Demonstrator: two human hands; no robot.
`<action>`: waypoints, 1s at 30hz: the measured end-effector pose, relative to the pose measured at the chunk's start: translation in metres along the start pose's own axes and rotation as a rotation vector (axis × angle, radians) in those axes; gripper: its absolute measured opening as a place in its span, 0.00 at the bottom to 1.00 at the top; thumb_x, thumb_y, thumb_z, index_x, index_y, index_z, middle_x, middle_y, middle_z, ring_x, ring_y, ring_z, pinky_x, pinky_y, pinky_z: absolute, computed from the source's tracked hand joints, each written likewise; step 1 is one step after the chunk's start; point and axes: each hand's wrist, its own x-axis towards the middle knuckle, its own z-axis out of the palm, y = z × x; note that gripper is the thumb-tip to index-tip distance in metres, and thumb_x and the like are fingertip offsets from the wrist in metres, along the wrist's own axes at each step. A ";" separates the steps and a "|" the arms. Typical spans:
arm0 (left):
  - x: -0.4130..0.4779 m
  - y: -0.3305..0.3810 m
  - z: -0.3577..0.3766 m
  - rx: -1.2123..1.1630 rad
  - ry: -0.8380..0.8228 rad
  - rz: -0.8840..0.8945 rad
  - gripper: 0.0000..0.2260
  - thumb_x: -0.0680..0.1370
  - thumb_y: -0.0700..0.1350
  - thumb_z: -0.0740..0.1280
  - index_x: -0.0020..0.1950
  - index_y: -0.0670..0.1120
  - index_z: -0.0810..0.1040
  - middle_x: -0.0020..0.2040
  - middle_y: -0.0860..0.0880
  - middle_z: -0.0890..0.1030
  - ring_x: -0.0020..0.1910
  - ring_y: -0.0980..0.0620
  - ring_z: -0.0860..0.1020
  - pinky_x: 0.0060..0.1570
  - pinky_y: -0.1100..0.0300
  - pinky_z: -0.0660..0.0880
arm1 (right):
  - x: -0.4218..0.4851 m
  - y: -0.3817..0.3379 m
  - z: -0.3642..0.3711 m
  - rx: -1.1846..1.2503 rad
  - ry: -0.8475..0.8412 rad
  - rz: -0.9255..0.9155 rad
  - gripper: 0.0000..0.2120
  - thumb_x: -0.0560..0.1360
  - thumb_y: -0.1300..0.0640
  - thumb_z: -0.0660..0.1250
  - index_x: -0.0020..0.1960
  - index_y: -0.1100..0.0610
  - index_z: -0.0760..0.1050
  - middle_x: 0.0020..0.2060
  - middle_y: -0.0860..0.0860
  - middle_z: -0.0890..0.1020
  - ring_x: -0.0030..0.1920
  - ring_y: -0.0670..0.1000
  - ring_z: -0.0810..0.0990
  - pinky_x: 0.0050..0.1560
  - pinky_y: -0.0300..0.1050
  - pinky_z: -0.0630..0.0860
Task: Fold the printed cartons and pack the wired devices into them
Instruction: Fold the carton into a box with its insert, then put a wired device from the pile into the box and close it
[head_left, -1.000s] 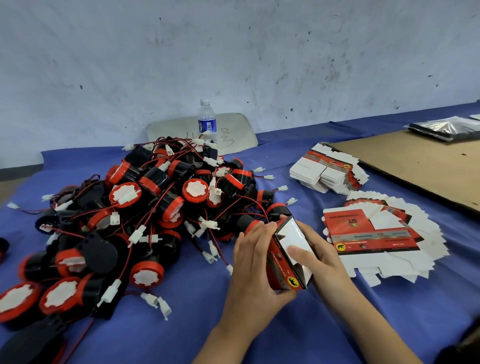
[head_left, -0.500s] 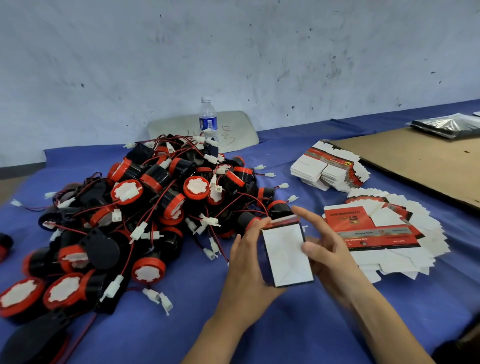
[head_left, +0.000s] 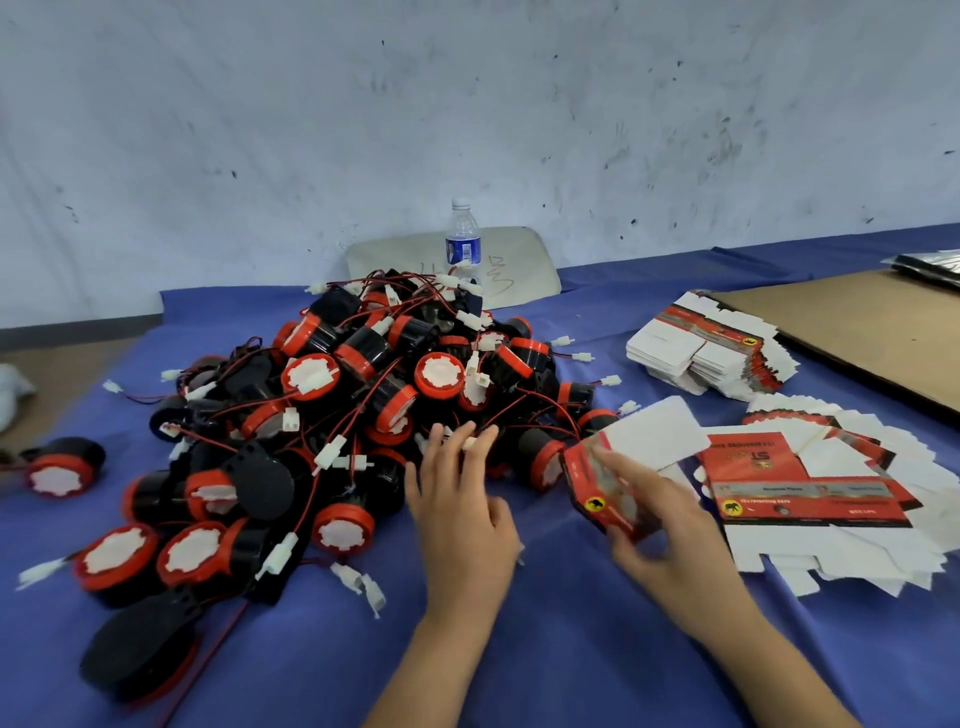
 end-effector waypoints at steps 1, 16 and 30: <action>0.003 -0.003 -0.003 0.039 0.084 -0.061 0.27 0.69 0.30 0.68 0.66 0.48 0.75 0.69 0.48 0.72 0.75 0.44 0.61 0.73 0.38 0.54 | 0.000 0.000 0.003 -0.132 -0.041 -0.100 0.37 0.66 0.70 0.68 0.67 0.39 0.68 0.45 0.40 0.78 0.50 0.45 0.75 0.56 0.36 0.67; 0.009 -0.024 -0.030 0.332 -0.135 -0.338 0.21 0.75 0.39 0.68 0.65 0.56 0.72 0.78 0.57 0.42 0.74 0.50 0.46 0.53 0.40 0.70 | -0.005 -0.011 0.016 -0.105 -0.029 -0.302 0.21 0.74 0.64 0.57 0.64 0.56 0.75 0.46 0.51 0.81 0.57 0.51 0.74 0.58 0.41 0.72; -0.001 0.009 -0.022 -0.535 0.280 0.182 0.34 0.71 0.49 0.72 0.73 0.47 0.60 0.76 0.42 0.58 0.71 0.36 0.66 0.64 0.43 0.72 | -0.008 -0.013 0.014 0.053 0.153 -0.223 0.26 0.75 0.57 0.59 0.72 0.45 0.62 0.48 0.46 0.79 0.49 0.50 0.78 0.50 0.41 0.74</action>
